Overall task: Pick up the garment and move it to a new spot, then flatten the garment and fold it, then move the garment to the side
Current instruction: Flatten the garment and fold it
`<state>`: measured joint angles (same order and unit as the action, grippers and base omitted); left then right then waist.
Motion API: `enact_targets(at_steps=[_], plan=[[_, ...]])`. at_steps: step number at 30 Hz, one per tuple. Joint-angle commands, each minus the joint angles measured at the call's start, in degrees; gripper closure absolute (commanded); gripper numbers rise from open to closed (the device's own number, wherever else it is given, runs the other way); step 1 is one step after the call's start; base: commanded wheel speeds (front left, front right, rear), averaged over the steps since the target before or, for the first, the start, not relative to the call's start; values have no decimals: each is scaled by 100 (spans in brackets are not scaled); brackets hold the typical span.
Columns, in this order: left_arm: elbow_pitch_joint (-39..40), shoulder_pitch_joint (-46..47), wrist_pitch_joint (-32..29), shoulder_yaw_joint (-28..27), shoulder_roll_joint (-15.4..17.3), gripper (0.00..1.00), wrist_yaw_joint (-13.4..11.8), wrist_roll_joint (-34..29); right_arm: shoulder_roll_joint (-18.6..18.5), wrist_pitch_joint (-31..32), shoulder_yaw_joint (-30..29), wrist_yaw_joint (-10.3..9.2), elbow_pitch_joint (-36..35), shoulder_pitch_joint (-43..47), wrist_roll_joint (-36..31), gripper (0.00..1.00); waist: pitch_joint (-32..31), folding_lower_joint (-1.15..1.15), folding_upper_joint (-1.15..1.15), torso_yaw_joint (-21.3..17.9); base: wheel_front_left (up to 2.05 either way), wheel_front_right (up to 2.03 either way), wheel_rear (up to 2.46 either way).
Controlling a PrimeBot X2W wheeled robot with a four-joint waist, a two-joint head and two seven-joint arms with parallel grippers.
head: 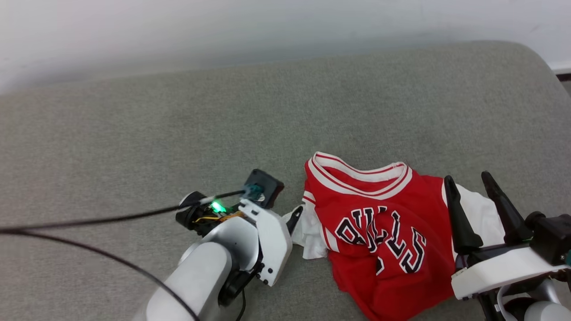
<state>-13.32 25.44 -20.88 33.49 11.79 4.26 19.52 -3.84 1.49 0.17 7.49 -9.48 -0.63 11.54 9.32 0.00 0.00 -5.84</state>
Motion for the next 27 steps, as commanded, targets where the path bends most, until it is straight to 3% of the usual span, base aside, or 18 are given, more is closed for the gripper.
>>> enact_targets(at_steps=[1, 9, 13, 15, 16, 21, 27], plan=[[-129, 137, -147, 76, -15, 0, 64, 19, 33, -60, 1, 0, 4, -99, 28, 0, 156, 0, 0, -99, 0, 0, 0], [-1141, 605, -1408, 770, 65, 0, 291, 239, 82, -170, -13, 0, 165, -210, 110, 0, 463, 0, 0, -260, 0, 0, 0], [-1285, 598, -1968, 1310, 149, 0, 345, 483, 92, -247, -57, 0, 256, -228, 152, 0, 517, 0, 0, -307, 0, 0, 0], [-1250, 652, -1974, 1526, 207, 90, 351, 574, 98, -271, -76, 0, 306, -247, 183, 0, 522, 0, 0, -322, 0, 0, 0], [-1227, 677, -1904, 1578, 238, 100, 352, 612, 99, -292, -74, 0, 327, -253, 194, 0, 517, 0, 0, -328, 0, 0, 0], [-1078, 820, -1267, 1337, 367, 100, 230, 620, 100, -292, -144, 0, 441, -223, 262, 0, 402, 0, 0, -268, 0, 0, 0], [-592, 529, -334, 859, 560, 100, -297, 643, 98, -146, -319, 0, 532, -110, 375, 0, 95, 0, 0, -106, 0, 0, 0]])
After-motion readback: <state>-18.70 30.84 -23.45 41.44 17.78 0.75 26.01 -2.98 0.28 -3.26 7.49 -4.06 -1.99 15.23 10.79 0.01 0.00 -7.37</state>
